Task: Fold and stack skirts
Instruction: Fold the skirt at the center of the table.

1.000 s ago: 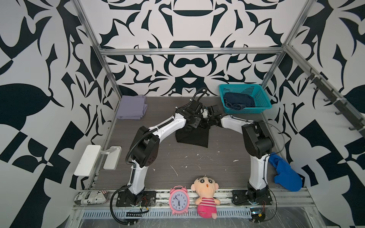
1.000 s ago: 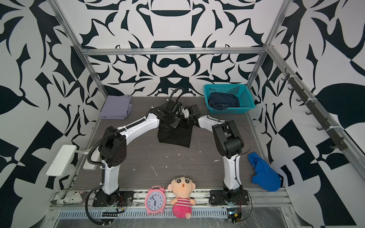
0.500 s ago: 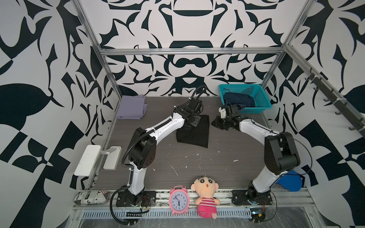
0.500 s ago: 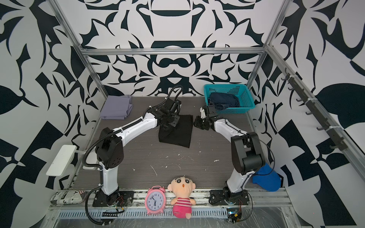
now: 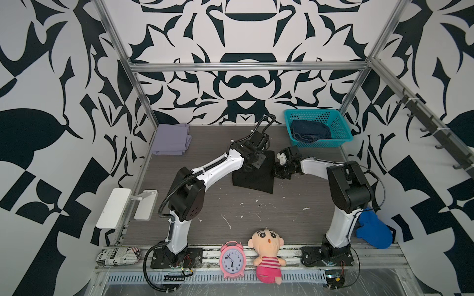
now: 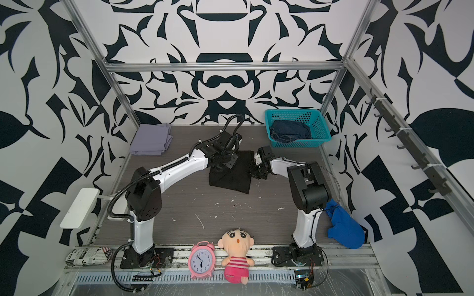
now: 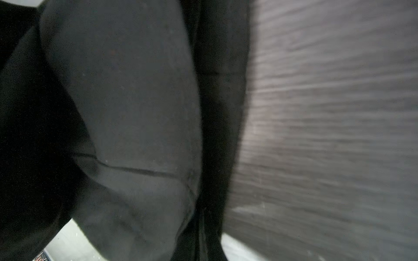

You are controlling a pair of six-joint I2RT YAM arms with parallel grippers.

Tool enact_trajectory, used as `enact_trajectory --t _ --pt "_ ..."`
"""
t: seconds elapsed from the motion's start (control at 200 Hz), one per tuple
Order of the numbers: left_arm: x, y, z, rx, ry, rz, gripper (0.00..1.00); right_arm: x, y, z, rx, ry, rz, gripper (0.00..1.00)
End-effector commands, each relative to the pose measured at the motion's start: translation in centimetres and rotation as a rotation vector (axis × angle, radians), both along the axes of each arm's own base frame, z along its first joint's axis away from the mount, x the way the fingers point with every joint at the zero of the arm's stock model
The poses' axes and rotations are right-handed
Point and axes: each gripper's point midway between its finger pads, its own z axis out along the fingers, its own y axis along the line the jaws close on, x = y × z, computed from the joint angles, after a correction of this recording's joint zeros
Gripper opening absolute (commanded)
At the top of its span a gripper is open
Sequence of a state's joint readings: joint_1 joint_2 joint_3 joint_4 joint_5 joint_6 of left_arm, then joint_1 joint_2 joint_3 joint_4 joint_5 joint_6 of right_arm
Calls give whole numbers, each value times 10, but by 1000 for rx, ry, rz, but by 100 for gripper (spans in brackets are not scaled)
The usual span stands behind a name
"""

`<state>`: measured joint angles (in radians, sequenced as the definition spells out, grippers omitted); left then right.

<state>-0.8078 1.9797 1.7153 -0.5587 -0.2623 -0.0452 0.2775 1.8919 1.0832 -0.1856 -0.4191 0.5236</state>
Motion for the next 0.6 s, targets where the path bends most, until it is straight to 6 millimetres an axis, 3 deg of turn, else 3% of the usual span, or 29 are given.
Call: enact_trajectory --t 0.0,0.24,0.435,0.595 --pt "-3 -11 2 -1 2 -36 0 5 6 -1 14 -12 7 10" --pt "-11 -35 5 -33 10 -90 0 5 7 -7 23 -5 8 10" --pt "-23 -58 -18 -22 50 -147 0 6 9 -6 36 -10 8 10" --pt "-23 -57 -39 16 81 -132 0 7 10 -2 43 -18 12 10"
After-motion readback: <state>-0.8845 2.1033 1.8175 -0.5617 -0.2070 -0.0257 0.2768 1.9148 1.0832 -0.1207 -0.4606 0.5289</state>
